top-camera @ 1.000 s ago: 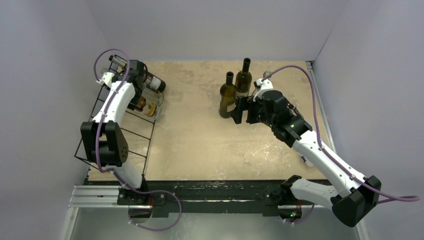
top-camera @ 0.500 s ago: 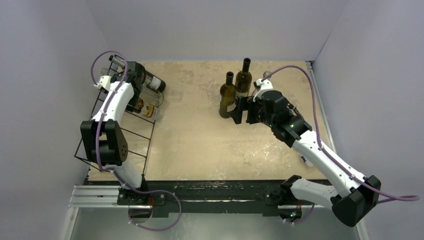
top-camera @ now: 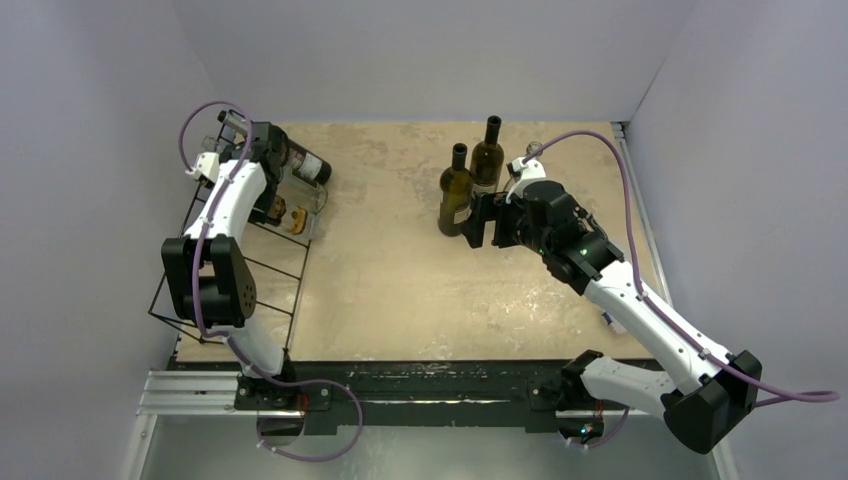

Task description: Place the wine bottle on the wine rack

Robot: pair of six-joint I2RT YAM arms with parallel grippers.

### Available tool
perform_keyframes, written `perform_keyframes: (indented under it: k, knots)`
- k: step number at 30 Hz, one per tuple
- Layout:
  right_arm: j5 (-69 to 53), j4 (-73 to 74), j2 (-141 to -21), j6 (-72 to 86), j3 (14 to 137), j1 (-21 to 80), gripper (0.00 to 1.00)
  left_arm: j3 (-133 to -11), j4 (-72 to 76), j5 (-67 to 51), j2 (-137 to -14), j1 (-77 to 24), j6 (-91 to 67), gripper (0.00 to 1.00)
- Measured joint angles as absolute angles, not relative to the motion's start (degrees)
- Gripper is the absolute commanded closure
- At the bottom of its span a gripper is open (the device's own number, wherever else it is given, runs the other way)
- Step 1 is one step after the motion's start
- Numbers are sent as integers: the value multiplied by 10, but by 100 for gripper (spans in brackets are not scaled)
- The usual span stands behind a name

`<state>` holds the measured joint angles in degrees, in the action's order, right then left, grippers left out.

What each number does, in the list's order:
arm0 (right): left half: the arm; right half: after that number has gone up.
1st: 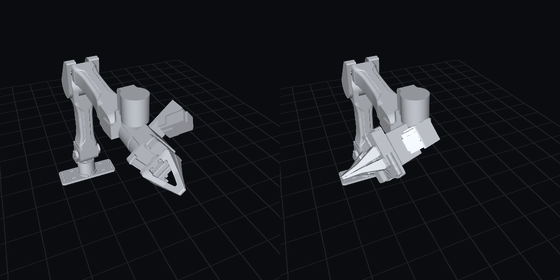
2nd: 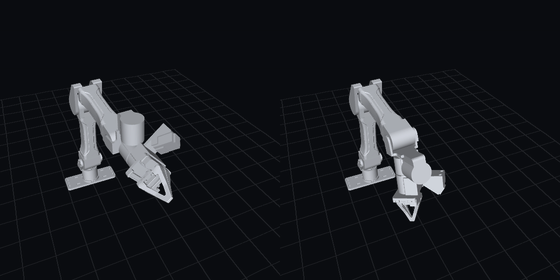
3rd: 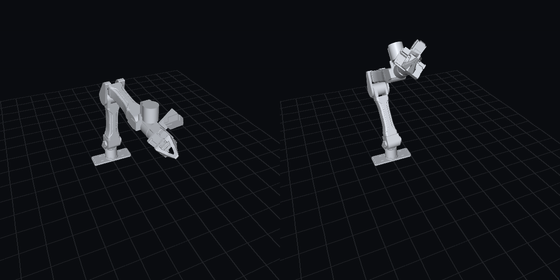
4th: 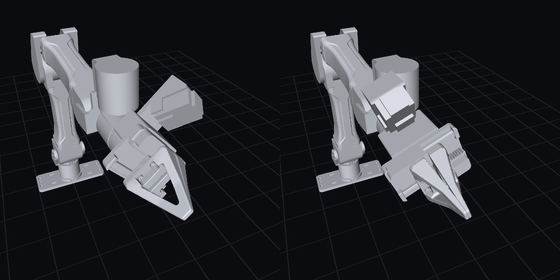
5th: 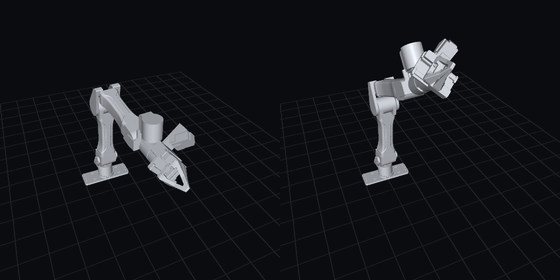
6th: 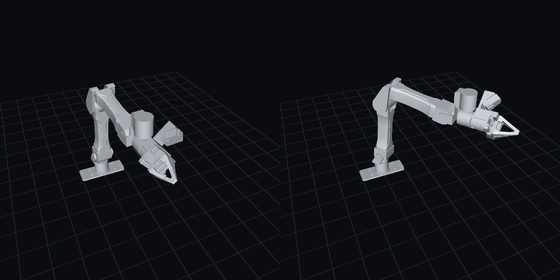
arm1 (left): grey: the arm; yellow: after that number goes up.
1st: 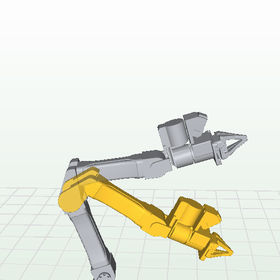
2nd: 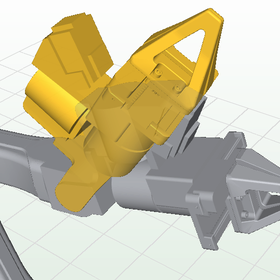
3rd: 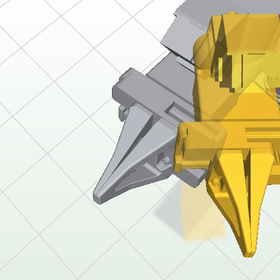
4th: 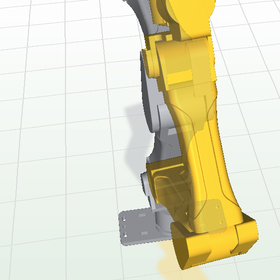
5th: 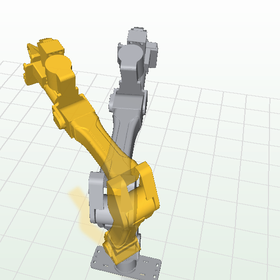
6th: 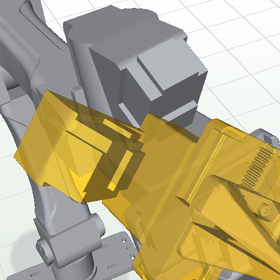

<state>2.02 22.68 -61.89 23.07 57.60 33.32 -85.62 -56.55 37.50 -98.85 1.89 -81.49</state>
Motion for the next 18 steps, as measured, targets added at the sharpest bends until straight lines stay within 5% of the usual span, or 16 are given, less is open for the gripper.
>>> perform_keyframes:
  k: [18]
  knots:
    - [20,227,-625,231,576,333,5,-864,-561,362,-997,30,-793,29]
